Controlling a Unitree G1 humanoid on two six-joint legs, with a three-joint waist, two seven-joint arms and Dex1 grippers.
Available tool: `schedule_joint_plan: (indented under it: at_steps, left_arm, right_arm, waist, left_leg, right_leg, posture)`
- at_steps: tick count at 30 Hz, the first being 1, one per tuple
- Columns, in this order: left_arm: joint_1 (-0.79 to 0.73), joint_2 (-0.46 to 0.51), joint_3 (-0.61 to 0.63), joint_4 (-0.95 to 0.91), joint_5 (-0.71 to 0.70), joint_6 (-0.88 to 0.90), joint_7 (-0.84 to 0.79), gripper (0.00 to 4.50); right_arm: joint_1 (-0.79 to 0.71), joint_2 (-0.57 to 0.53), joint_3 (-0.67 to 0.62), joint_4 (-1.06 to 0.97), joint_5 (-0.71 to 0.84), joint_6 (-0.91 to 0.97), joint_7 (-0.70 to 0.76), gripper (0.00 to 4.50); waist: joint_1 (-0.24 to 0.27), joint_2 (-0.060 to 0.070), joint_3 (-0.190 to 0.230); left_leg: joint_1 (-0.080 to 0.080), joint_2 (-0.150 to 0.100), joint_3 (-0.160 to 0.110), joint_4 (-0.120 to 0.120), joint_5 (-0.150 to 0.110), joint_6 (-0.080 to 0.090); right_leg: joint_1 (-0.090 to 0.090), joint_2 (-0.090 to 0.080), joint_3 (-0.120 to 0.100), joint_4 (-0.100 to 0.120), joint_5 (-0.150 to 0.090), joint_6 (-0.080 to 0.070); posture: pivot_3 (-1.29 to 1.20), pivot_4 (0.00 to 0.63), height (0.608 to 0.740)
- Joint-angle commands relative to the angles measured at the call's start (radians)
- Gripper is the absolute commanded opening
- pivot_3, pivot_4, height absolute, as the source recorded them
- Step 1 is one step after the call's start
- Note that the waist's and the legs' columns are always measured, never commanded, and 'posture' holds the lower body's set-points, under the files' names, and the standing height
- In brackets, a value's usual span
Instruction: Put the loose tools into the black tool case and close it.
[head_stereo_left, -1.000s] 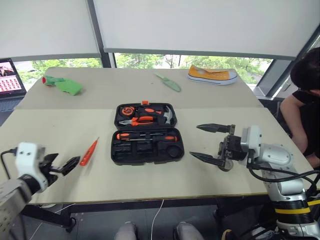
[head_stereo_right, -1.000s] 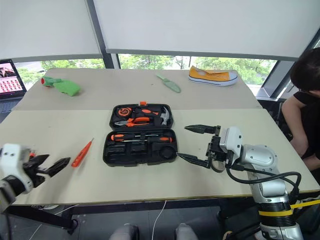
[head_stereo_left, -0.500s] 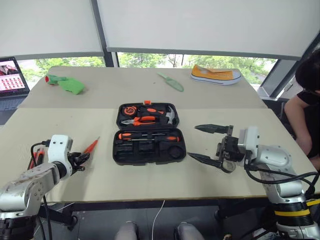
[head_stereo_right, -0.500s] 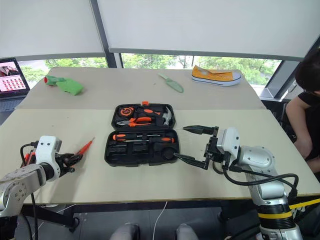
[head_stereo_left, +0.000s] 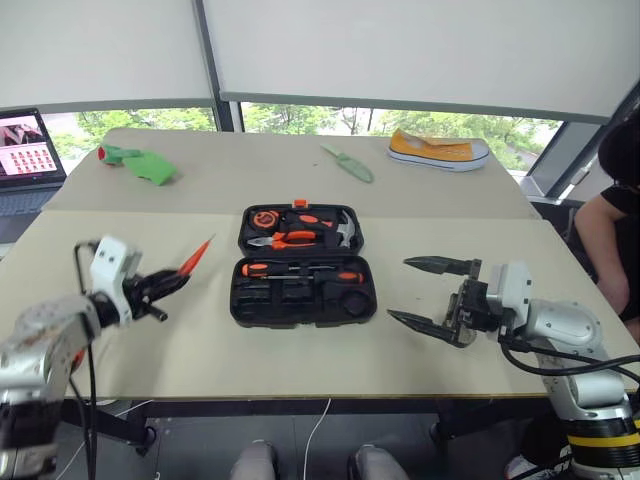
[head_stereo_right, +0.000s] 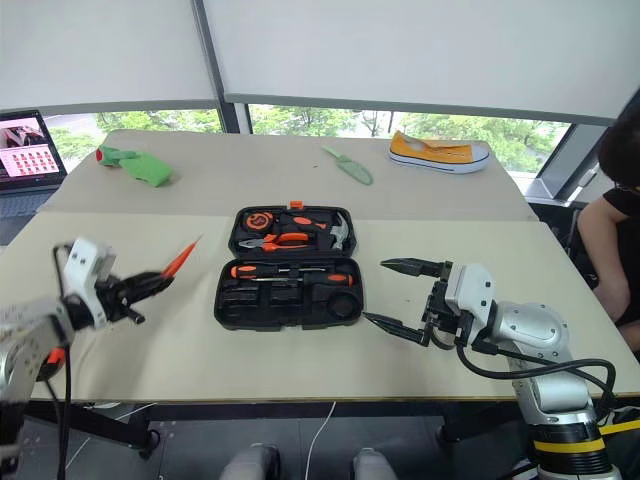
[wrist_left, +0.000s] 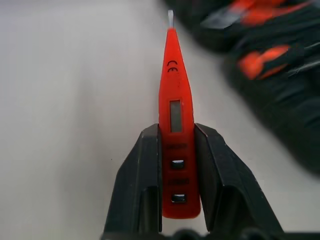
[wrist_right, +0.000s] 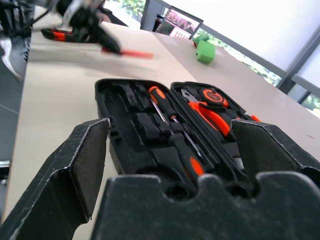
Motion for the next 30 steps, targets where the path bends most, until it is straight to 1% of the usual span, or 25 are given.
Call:
schedule_joint_plan:
  at_steps: [1, 3, 6, 9, 10, 12, 21, 26, 30]
  left_arm:
    - [-0.16, 0.001, -0.163, 0.069, 0.063, -0.126, -0.247, 0.48]
    - [-0.252, -0.017, -0.245, 0.133, 0.115, -0.182, -0.33, 0.48]
    - [-0.378, -0.062, -0.364, 0.266, 0.234, -0.326, -0.419, 0.48]
    - [-0.481, -0.104, -0.466, 0.407, 0.365, -0.466, -0.445, 0.48]
    - [-0.504, -0.115, -0.486, 0.438, 0.396, -0.484, -0.44, 0.48]
    - [-0.532, -0.128, -0.504, 0.482, 0.431, -0.513, -0.441, 0.48]
    - [-0.57, -0.114, -0.547, 0.599, 0.554, -0.627, -0.471, 0.48]
    - [-0.59, -0.161, -0.547, 0.618, 0.573, -0.609, -0.441, 0.48]
    - [-0.574, -0.165, -0.562, 0.593, 0.602, -0.596, -0.448, 0.48]
  right_arm:
    - [-0.01, -0.021, -0.032, -0.032, 0.029, 0.037, -0.018, 4.5]
    - [-0.017, -0.022, -0.029, -0.028, 0.023, 0.039, -0.016, 4.5]
    - [-0.026, -0.025, -0.025, -0.025, 0.013, 0.041, -0.015, 4.5]
    - [-0.025, -0.027, -0.026, -0.037, 0.009, 0.045, -0.022, 4.5]
    - [-0.021, -0.028, -0.027, -0.045, 0.009, 0.048, -0.025, 4.5]
    - [-0.01, -0.031, -0.031, -0.06, 0.01, 0.052, -0.031, 4.5]
    - [0.059, -0.047, -0.057, -0.108, 0.017, 0.068, -0.06, 4.5]
    - [0.052, -0.047, -0.052, -0.103, 0.018, 0.073, -0.061, 4.5]
    - [0.043, -0.047, -0.046, -0.102, 0.022, 0.079, -0.056, 4.5]
  waist:
    - [0.001, 0.0, 0.0]
    - [0.0, 0.0, 0.0]
    - [-0.006, 0.0, 0.0]
    - [-0.007, 0.0, 0.0]
    - [-0.007, 0.0, 0.0]
    - [-0.008, 0.0, 0.0]
    - [-0.007, 0.0, 0.0]
    - [-0.014, 0.0, 0.0]
    - [-0.011, 0.0, 0.0]
  left_leg:
    - [0.0, 0.0, 0.0, 0.0, 0.0, -0.001]
    - [-0.001, -0.001, 0.0, 0.001, 0.001, 0.0]
    - [-0.003, 0.0, 0.0, 0.003, 0.001, 0.0]
    - [-0.005, 0.0, -0.002, 0.003, 0.001, 0.0]
    - [-0.005, 0.0, -0.002, 0.003, 0.001, 0.0]
    - [-0.005, 0.0, -0.003, 0.004, 0.001, 0.0]
    - [-0.007, 0.0, -0.004, 0.007, 0.001, 0.0]
    - [-0.006, 0.0, -0.004, 0.011, 0.001, 0.001]
    - [-0.006, 0.0, -0.005, 0.013, 0.001, 0.001]
  right_leg:
    - [0.0, 0.0, 0.0, 0.0, 0.0, 0.001]
    - [0.0, 0.0, 0.001, -0.001, 0.001, 0.001]
    - [-0.001, 0.001, 0.001, 0.0, 0.001, 0.002]
    - [-0.002, 0.003, 0.001, 0.001, 0.001, 0.002]
    - [-0.001, 0.003, 0.001, 0.001, 0.001, 0.002]
    - [-0.002, 0.003, 0.001, 0.001, 0.0, 0.002]
    - [-0.001, 0.003, 0.0, 0.003, 0.0, 0.003]
    - [-0.001, 0.003, 0.0, 0.007, 0.0, 0.004]
    - [0.0, 0.002, 0.0, 0.007, 0.001, 0.005]
  posture:
    - [0.0, 0.15, 0.74]
    - [0.0, 0.15, 0.74]
    - [0.0, 0.15, 0.74]
    - [0.0, 0.15, 0.74]
    - [0.0, 0.15, 0.74]
    - [0.0, 0.15, 0.74]
    - [0.0, 0.15, 0.74]
    - [0.0, 0.15, 0.74]
    - [0.0, 0.15, 0.74]
